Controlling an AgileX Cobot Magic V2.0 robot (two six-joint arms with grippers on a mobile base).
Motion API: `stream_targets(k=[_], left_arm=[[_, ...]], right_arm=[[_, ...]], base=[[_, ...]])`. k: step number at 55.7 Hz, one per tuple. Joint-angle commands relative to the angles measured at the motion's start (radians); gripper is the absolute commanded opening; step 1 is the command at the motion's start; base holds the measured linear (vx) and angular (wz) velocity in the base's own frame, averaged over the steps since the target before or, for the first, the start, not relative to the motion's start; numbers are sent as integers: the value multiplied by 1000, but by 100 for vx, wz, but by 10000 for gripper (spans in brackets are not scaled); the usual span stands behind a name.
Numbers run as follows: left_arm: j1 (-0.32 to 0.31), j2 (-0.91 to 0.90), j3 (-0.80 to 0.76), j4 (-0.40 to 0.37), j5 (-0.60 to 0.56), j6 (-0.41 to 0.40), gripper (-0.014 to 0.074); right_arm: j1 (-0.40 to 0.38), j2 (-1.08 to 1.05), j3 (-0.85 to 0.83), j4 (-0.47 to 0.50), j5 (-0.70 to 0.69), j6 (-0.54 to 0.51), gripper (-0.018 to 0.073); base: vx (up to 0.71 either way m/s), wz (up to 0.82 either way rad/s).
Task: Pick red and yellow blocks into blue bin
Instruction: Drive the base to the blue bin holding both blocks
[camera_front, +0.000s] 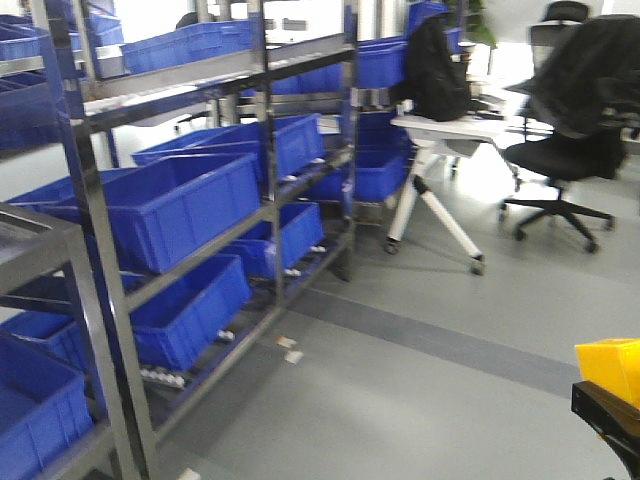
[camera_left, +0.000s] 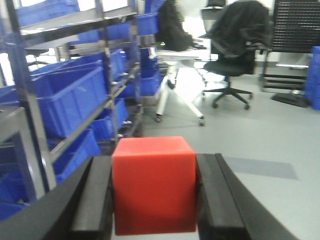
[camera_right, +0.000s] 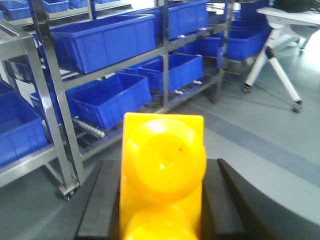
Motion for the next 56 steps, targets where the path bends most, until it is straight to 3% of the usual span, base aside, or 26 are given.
stream_targets(k=[1,27,56], left_arm=[[-5,11,-27,-13,-84,-8,2],[-5,11,-27,-13,-84,-8,2],[-5,10,-27,-13,-84,-8,2]], right_arm=[[1,-5,-31,-2,-83,-3,-10],[1,-5,-31,-2,-83,-3,-10],[1,-5,-31,-2,-83,-3,-10]], base=[[58,34],[54,48],[39,84]])
